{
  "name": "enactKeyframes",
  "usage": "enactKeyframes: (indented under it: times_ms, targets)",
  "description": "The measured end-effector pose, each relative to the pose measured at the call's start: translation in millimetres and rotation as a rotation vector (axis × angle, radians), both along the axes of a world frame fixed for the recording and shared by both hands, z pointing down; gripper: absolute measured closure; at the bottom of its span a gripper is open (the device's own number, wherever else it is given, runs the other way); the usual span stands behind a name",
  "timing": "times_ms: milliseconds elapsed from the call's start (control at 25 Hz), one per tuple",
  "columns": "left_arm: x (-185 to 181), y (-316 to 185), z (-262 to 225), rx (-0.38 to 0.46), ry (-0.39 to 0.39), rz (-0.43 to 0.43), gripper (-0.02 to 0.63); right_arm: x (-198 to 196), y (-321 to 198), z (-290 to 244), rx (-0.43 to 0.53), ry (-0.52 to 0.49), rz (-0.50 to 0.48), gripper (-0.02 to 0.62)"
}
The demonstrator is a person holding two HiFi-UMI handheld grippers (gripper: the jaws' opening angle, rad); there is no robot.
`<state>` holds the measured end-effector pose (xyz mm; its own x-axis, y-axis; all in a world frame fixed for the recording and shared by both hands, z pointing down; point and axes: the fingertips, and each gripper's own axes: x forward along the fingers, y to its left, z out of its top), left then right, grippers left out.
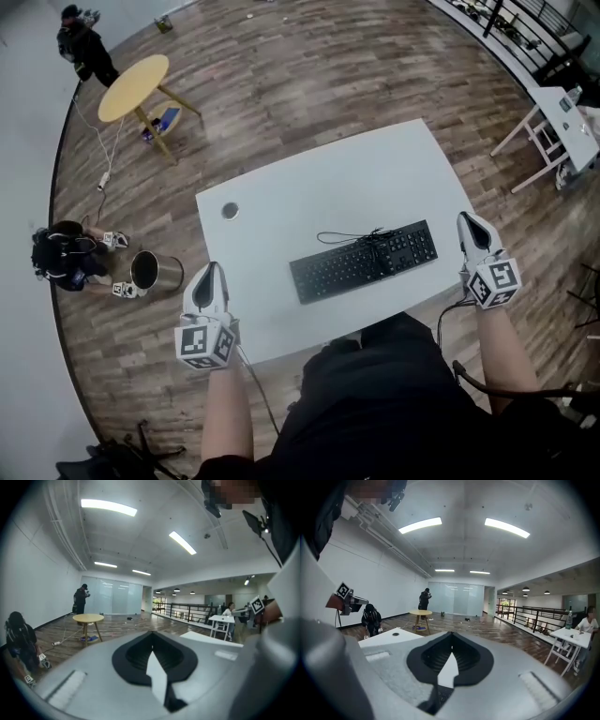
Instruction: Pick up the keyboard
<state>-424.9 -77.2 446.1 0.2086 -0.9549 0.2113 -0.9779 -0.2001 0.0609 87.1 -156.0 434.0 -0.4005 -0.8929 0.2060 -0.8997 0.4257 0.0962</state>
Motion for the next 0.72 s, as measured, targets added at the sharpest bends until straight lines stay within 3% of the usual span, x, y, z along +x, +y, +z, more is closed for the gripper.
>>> enactKeyframes:
  times_ms: [240,480,720]
  targets:
    - [42,-12,37,-0.064,0.024,0.148,0.601,21,4,48,-0.095,0.037,-0.030,0.594]
    - [65,-13,73,-0.158,0.035,0.135,0.601,22,1,92,-0.178,0.054,-0.084,0.594]
    - [72,-15,82,-0.196,0.026,0.100,0.601,22,-2,113,-0.213,0.037,-0.100,0.594]
